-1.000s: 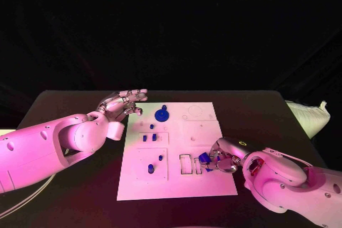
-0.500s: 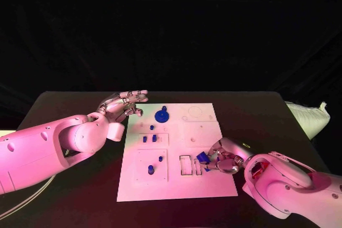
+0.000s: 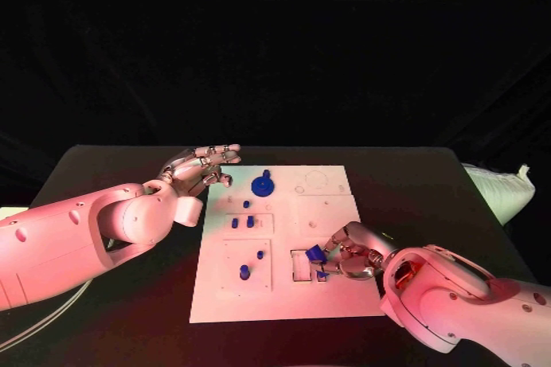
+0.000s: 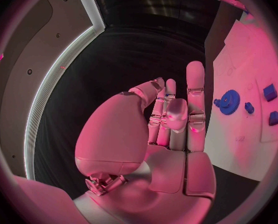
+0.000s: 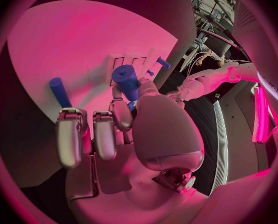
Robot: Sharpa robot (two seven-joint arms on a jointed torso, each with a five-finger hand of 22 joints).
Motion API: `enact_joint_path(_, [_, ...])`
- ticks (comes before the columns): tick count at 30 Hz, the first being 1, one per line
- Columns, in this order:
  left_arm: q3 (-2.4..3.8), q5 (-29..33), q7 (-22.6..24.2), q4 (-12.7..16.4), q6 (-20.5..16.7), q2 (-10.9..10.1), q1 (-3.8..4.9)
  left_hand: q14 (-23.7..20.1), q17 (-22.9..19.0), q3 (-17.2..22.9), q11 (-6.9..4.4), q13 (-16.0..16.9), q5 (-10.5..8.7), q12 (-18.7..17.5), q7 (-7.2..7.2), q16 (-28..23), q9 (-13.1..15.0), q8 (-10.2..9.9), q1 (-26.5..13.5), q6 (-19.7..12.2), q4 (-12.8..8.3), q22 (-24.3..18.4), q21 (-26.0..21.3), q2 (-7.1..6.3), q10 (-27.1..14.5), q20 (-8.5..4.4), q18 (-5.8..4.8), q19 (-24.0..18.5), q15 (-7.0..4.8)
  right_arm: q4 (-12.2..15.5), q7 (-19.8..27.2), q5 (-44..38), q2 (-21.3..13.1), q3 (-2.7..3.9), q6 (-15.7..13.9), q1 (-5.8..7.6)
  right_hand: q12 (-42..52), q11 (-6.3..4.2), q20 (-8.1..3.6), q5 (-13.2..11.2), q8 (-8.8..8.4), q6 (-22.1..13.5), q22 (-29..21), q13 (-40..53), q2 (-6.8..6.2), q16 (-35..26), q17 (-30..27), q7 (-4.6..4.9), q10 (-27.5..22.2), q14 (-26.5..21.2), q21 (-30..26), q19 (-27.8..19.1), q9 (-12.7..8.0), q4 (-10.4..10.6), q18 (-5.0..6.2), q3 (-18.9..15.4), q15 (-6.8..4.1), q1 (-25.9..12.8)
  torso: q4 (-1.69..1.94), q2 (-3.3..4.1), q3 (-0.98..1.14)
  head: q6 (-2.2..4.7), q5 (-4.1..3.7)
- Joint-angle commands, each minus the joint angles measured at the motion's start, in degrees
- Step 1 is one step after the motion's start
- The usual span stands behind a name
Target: Assemble the parts on the task board
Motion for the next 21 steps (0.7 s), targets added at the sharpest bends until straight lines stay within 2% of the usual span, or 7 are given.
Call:
enact_joint_path(1, [0.03,0.2,0.2,0.2,1.1,0.1,0.02,-0.3,-0.1,-0.3,-0.04,0.1,0.10,0.2,-0.12,-0.2,0.1,0.4,-0.5,0.1,0.0,-0.1,-0.2,0.08,-0.4,-0.05,0.62,-0.3,-0.06,-0.2,-0.8,1.6,0.7,-0.01,2.0,-0.06,-0.2,-0.64,-0.34,1.6,0.71,0.9,7.3,0.1,1.13,0.4,7.3,-0.48,0.6,4.7,0.5,2.5,0.5,0.1,-0.96,-0.9,-0.56,-1.9,0.02,-0.04,-0.02,-0.12,0.09])
enact_joint_path(4, [0.03,0.2,0.2,0.2,1.1,0.1,0.02,-0.3,-0.1,-0.3,-0.04,0.1,0.10,0.2,-0.12,-0.2,0.1,0.4,-0.5,0.1,0.0,-0.1,-0.2,0.08,-0.4,-0.05,0.62,-0.3,-0.06,-0.3,-1.4,1.5,1.4,-0.01,2.0,-0.06,-0.2,-0.78,-0.44,2.5,0.92,1.1,7.5,0.3,1.25,0.5,7.6,-0.62,0.8,4.8,0.7,2.7,0.8,0.1,-1.02,-1.5,-0.68,-3.0,-0.01,-0.01,0.00,-0.10,0.15])
enact_joint_path(15, [0.03,0.2,0.2,0.3,1.1,0.0,0.02,-0.3,0.0,-0.3,-0.06,0.1,0.12,0.3,-0.14,-0.2,0.0,0.4,-0.5,0.1,-0.1,-0.1,-0.2,0.14,-0.5,-0.05,0.63,-0.4,-0.06,-0.5,-2.6,0.3,2.8,-0.01,3.7,-0.06,-0.1,-1.09,-0.65,2.5,1.51,1.9,7.7,0.7,1.15,0.7,7.8,-1.03,1.1,4.8,0.8,2.7,1.4,0.0,-1.05,-2.3,-0.93,-3.9,-0.09,-0.01,0.04,-0.20,0.51])
enact_joint_path(19, [0.03,0.2,0.2,0.3,1.1,0.0,0.02,-0.3,0.0,-0.3,-0.06,0.1,0.12,0.3,-0.14,-0.2,0.0,0.4,-0.5,0.1,-0.1,-0.1,-0.2,0.14,-0.5,-0.05,0.63,-0.4,-0.06,-0.7,-3.0,-0.6,3.0,-0.01,4.2,-0.06,-0.7,-1.33,-0.82,1.4,1.90,2.5,7.7,0.5,1.41,0.7,7.8,-1.32,1.1,4.8,0.8,2.7,1.9,0.1,-1.05,-3.0,-1.13,-5.1,-0.07,0.00,0.05,-0.23,0.53])
enact_joint_path(21, [0.03,0.2,0.2,0.3,1.1,0.0,0.02,-0.3,0.0,-0.3,-0.06,0.1,0.12,0.3,-0.14,-0.2,0.0,0.4,-0.5,0.1,-0.1,-0.1,-0.2,0.14,-0.5,-0.05,0.63,-0.4,-0.06,-0.8,-3.2,-1.0,3.2,-0.01,4.2,-0.05,-1.1,-1.44,-0.92,-0.9,2.04,2.6,7.7,0.4,1.50,0.7,7.8,-1.44,1.1,4.8,0.8,2.7,2.1,0.1,-1.06,-3.6,-1.22,-6.0,-0.10,-0.03,0.05,-0.24,0.58])
